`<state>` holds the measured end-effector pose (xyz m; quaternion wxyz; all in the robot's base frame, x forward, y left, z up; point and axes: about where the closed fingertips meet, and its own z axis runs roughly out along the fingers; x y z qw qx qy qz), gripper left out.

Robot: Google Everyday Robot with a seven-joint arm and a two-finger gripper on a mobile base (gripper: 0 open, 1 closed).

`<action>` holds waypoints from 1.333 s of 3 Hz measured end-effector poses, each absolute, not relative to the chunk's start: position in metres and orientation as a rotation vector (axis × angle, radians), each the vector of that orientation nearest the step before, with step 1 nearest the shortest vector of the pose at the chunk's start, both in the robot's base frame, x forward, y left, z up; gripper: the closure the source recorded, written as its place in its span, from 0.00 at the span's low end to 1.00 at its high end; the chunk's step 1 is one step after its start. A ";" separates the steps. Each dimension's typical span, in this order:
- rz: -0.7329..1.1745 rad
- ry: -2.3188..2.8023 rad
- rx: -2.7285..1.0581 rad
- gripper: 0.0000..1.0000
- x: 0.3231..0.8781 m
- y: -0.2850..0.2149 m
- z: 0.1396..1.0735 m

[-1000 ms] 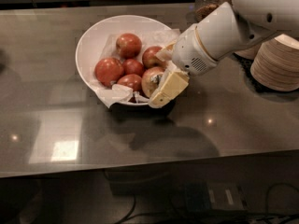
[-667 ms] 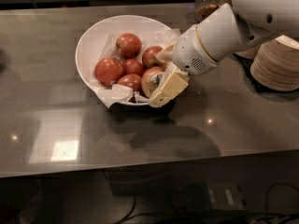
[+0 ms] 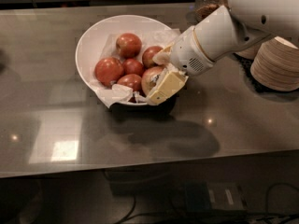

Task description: Pick apple from white bowl

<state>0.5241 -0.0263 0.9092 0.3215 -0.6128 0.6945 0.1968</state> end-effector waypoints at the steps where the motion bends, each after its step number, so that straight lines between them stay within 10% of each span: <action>1: 0.549 1.825 -1.605 0.25 0.527 -0.025 0.904; 4: 0.601 1.829 -1.588 0.91 0.531 -0.025 0.898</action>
Offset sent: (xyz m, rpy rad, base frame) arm 0.0104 -0.0017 -0.0153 0.0493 0.0586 0.0061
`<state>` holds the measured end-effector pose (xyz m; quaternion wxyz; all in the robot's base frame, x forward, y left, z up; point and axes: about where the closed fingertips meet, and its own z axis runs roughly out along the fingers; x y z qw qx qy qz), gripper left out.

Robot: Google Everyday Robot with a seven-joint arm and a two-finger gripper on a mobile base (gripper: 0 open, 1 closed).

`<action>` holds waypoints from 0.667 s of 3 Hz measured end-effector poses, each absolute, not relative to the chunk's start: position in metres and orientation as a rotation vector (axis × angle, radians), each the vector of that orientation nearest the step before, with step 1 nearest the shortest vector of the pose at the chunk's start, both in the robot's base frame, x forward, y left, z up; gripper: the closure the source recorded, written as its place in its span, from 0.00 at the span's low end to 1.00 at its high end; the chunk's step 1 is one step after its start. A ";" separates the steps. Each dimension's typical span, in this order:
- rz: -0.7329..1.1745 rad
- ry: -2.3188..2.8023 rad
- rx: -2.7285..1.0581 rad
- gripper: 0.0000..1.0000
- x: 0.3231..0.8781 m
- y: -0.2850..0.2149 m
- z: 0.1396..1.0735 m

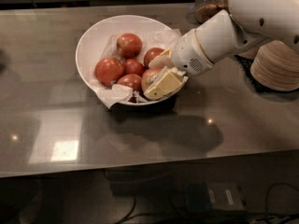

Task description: Pick apple from white bowl

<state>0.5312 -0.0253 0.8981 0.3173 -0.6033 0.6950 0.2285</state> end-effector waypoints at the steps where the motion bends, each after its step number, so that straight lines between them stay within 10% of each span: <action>1: 0.601 1.829 -1.588 1.00 0.531 -0.025 0.898; 2: 0.602 1.829 -1.588 1.00 0.531 -0.025 0.902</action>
Offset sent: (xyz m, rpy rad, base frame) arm 0.0002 -0.0020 0.0068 0.0568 0.0095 0.0012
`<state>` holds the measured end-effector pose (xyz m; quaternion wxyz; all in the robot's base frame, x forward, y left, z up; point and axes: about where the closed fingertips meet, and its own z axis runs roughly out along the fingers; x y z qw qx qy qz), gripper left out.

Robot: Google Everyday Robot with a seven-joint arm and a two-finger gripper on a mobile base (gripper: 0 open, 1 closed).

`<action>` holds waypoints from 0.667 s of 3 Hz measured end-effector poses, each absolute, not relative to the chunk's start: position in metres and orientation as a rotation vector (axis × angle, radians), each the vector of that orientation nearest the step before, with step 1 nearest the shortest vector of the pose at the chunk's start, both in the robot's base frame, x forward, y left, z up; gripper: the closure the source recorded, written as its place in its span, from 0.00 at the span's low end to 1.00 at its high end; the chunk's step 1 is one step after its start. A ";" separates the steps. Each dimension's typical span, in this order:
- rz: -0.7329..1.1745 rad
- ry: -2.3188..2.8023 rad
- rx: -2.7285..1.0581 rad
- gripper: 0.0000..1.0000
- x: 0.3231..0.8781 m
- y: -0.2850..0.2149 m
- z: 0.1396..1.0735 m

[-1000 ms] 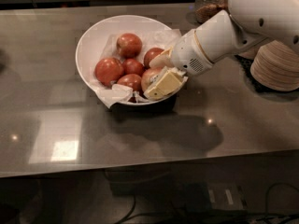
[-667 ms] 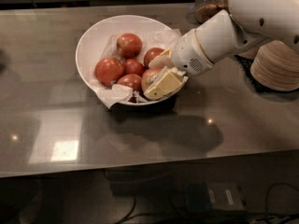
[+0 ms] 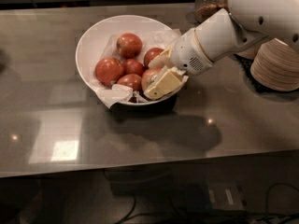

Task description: Pick apple from white bowl

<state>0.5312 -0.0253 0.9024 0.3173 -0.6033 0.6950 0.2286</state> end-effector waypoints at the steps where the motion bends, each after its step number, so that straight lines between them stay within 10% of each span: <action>1: 0.625 1.785 -1.560 1.00 0.531 -0.026 0.919; 2: 0.641 1.702 -1.537 1.00 0.530 -0.025 0.949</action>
Offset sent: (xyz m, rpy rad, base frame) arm -0.0003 -0.0044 0.0822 0.1912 -0.1246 0.0353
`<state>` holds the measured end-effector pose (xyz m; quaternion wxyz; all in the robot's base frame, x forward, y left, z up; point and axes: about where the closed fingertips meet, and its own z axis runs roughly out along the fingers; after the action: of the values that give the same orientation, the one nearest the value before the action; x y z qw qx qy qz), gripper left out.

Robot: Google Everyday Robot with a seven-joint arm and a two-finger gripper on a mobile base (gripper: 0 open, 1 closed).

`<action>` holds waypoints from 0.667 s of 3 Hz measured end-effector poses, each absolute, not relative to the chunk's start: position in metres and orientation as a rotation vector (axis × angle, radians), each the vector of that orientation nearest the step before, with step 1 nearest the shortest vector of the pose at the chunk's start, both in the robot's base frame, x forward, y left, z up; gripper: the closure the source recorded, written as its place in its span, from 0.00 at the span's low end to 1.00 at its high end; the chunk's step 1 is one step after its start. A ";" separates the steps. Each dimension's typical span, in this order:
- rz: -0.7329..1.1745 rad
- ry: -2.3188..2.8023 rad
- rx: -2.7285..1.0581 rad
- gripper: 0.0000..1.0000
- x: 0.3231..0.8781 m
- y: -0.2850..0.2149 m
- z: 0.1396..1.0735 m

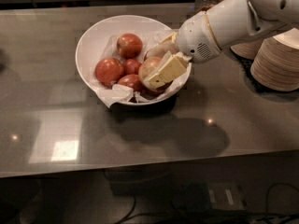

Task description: Pick apple from white bowl

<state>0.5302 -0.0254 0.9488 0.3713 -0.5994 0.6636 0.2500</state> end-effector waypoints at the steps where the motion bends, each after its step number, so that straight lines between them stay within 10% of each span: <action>1: 0.653 1.645 -1.523 1.00 0.530 -0.023 0.969; 2: 0.641 1.581 -1.521 1.00 0.534 -0.021 0.987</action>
Offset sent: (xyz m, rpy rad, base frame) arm 0.0087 0.0009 0.0486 0.0926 -0.1092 0.0327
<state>0.5338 -0.0209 0.9875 0.4150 -0.6055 0.6294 0.2551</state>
